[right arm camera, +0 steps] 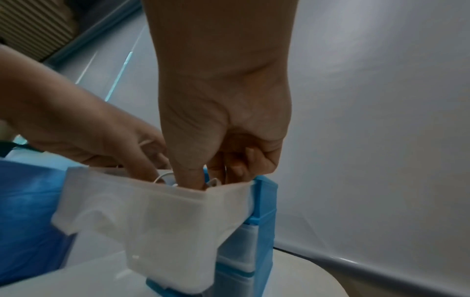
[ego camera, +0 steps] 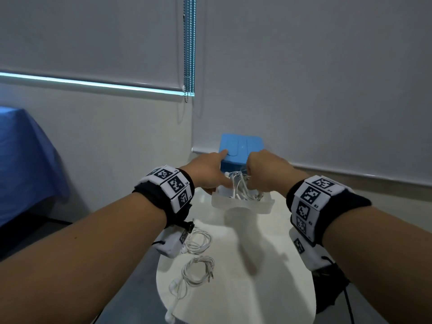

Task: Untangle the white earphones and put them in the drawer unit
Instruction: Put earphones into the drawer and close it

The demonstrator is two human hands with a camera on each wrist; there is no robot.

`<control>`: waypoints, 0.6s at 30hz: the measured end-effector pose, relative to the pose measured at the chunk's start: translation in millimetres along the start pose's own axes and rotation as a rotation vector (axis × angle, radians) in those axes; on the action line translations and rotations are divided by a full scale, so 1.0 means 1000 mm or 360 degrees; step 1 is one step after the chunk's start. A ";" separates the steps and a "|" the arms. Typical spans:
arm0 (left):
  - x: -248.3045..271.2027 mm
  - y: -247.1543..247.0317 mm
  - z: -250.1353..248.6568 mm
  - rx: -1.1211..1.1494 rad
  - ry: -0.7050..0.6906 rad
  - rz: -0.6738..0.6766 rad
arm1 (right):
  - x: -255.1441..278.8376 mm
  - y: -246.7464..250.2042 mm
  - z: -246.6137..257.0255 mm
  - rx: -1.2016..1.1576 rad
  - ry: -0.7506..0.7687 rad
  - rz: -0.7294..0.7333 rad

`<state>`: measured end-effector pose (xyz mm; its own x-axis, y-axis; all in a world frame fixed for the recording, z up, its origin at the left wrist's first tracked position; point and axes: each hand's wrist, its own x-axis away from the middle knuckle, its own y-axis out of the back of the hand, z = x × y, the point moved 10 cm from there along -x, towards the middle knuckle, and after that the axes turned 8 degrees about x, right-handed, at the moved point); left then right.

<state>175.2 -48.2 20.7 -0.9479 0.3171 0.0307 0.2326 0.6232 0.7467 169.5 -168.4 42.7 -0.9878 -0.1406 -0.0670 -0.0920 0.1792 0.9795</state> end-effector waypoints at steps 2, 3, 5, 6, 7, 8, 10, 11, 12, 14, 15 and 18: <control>0.001 0.000 -0.001 0.0006 0.0007 -0.0003 | 0.002 0.001 0.003 0.0117 0.0021 -0.0026; 0.000 0.000 0.000 0.0014 0.0016 -0.0002 | 0.002 0.001 0.002 0.0142 0.0022 -0.0027; -0.001 0.000 0.000 0.0070 0.0048 0.0012 | 0.002 0.003 -0.003 0.0123 0.0017 -0.0001; -0.001 0.000 0.001 0.0115 0.0072 0.0024 | 0.003 0.007 -0.007 0.0083 0.0022 -0.0009; -0.001 0.000 0.002 0.0160 0.0093 0.0029 | 0.004 0.012 -0.013 0.0020 0.0030 -0.0044; 0.000 0.002 0.002 0.0195 0.0103 0.0022 | 0.008 0.020 -0.019 -0.0062 0.0041 -0.0109; 0.000 0.006 0.000 0.0201 0.0082 -0.0032 | 0.023 0.034 -0.025 -0.0320 0.0141 -0.0259; -0.001 0.009 -0.001 0.0164 0.0051 -0.0086 | 0.034 0.036 -0.023 -0.0433 0.0236 -0.0268; 0.000 0.012 -0.003 0.0111 0.0018 -0.0149 | 0.043 0.033 -0.017 -0.0471 0.0356 -0.0221; 0.000 0.016 -0.005 0.0029 -0.0030 -0.0260 | 0.058 0.016 -0.006 -0.0305 0.0506 -0.0075; 0.000 0.017 -0.006 0.0011 -0.0041 -0.0296 | 0.060 0.008 -0.007 -0.0186 0.0518 -0.0057; 0.001 0.018 -0.011 -0.0004 -0.0074 -0.0357 | 0.051 0.003 -0.023 -0.0154 0.0394 -0.0171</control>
<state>176.5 -44.5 41.0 -0.9647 0.2037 -0.1669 0.0167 0.6798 0.7332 121.6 -197.7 46.7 -0.9112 -0.3892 -0.1348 -0.1704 0.0584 0.9836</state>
